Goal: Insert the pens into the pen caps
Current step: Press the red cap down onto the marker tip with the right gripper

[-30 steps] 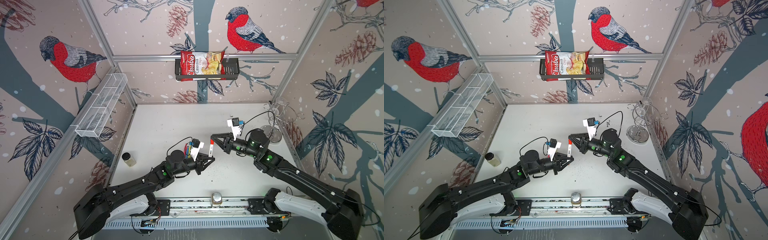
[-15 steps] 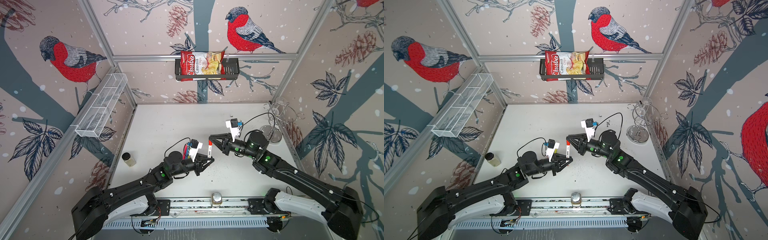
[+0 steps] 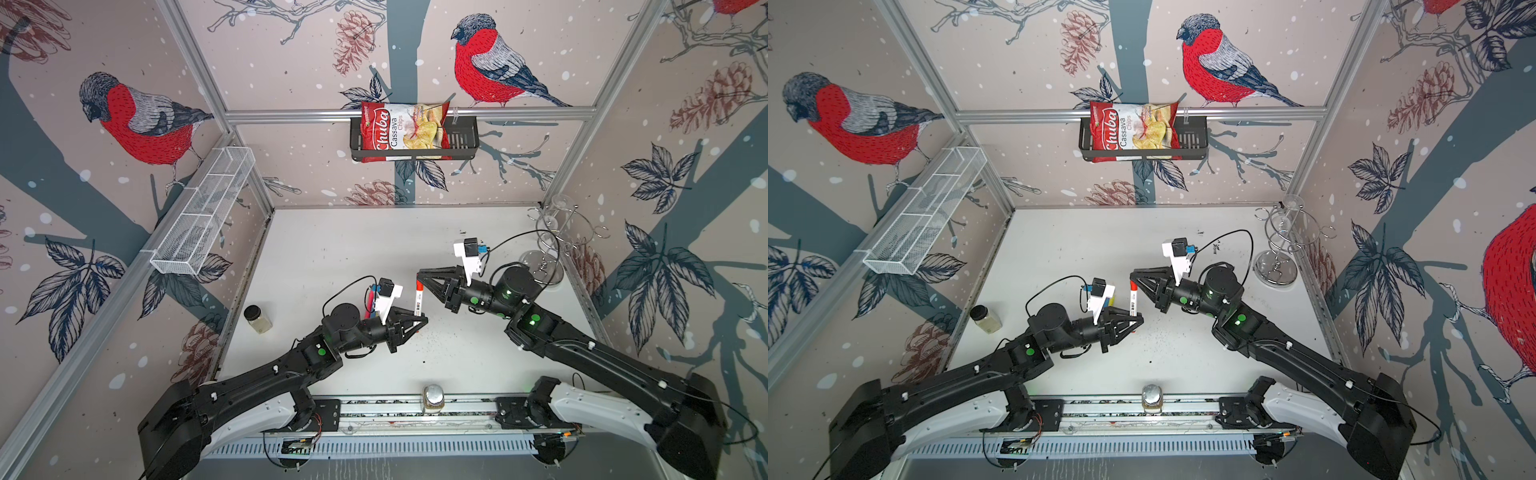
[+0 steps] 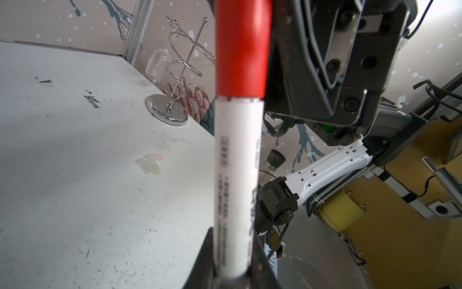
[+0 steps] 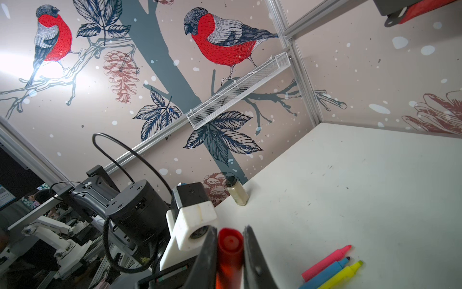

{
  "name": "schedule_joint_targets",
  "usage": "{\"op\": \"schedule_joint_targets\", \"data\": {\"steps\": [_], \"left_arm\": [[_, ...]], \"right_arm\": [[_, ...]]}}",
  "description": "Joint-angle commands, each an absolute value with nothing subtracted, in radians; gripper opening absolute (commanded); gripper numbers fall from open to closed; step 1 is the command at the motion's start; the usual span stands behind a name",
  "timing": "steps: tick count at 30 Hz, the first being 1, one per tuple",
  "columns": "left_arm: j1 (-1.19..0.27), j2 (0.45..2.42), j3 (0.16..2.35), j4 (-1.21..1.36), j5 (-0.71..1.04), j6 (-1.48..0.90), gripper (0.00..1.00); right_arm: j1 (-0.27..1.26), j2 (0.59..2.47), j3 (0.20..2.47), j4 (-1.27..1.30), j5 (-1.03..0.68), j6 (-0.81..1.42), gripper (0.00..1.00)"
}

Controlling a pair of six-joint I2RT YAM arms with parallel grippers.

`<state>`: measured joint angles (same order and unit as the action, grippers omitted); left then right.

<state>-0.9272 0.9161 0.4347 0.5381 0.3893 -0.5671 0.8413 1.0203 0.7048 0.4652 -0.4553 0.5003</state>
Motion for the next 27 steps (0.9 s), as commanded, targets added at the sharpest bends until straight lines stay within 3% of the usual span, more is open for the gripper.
{"op": "schedule_joint_targets", "data": {"steps": [1, 15, 27], "left_arm": [[-0.925, 0.885, 0.465, 0.785, 0.355, -0.538, 0.0], [-0.909, 0.807, 0.488, 0.758, 0.37, -0.512, 0.0], [-0.867, 0.728, 0.459, 0.721, 0.216, -0.524, 0.0]], "right_arm": [[0.854, 1.033, 0.697, 0.308, -0.589, 0.453, 0.0], [0.908, 1.112, 0.749, 0.211, -0.661, 0.382, 0.0], [0.941, 1.091, 0.762, 0.128, -0.439, 0.379, 0.0]]}}
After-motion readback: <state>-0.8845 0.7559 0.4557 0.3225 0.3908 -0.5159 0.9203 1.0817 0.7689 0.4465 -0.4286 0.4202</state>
